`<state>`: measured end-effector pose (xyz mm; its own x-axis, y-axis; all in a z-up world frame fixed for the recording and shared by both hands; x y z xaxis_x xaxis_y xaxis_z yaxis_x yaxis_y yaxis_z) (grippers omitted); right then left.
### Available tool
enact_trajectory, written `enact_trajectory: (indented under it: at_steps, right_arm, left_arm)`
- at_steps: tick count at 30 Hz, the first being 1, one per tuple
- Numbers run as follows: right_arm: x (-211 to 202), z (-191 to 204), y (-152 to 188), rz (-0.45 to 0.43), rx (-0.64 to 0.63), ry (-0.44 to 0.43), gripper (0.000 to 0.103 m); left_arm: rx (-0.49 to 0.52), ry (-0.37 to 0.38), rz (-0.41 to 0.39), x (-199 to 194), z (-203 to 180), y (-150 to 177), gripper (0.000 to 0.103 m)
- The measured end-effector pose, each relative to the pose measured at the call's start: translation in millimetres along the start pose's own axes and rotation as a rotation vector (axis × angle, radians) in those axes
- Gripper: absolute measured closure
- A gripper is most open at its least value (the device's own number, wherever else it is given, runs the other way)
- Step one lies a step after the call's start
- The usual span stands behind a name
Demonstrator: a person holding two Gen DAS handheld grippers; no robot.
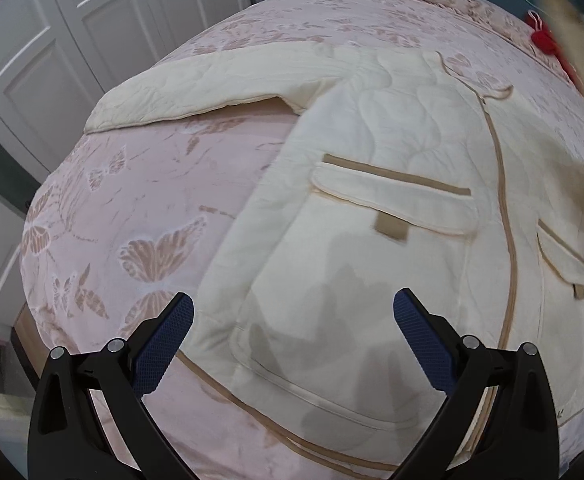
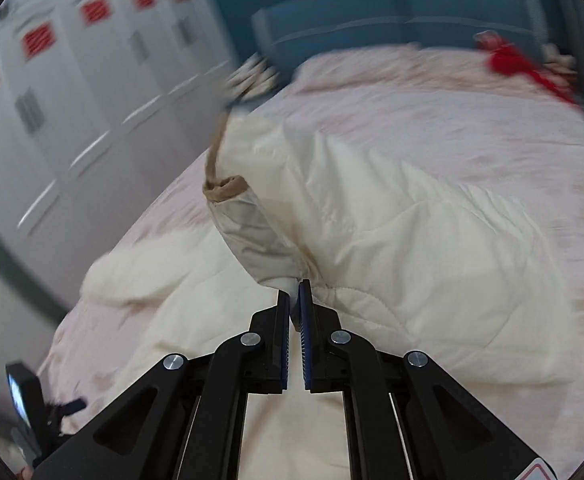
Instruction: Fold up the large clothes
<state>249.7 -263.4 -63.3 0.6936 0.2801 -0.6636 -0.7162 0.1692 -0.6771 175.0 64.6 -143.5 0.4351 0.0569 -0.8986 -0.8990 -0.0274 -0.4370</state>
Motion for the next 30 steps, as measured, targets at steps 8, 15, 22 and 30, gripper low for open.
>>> enact_trajectory:
  at_steps: [8,15,22,30]
  right_arm:
    - [39.0,50.4,58.3,0.111,-0.021,-0.014,0.054]
    - [0.6,-21.3,119.5,0.139,0.166,0.116,0.054]
    - [-23.4,-143.3,137.3,0.073,0.485,0.191,0.053]
    - [6.2,-211.9,109.8,-0.018,0.731,0.072,0.053]
  left_arm:
    - [-0.064,0.163,0.033,15.4,1.7,-19.5,0.005]
    - [-0.212,0.428,0.098,53.5,-46.9,-57.8,0.005]
    - [-0.287,0.528,0.169,101.1,-97.1,-89.6,0.026]
    - [-0.287,0.558,0.067,90.0,-88.0,-134.9,0.098]
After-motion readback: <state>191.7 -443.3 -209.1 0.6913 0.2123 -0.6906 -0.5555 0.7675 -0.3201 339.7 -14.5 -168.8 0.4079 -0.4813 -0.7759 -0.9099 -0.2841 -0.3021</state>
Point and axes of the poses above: each gripper's, at about its wrist camera, not at the fingertips, and x roughly the way its jaws point, z to its left, y to its underside, the point moved 5 cm from there along x, roughly the way its jaws point, and after that the axes turned 1 degree about y, right-handed, at the moved point
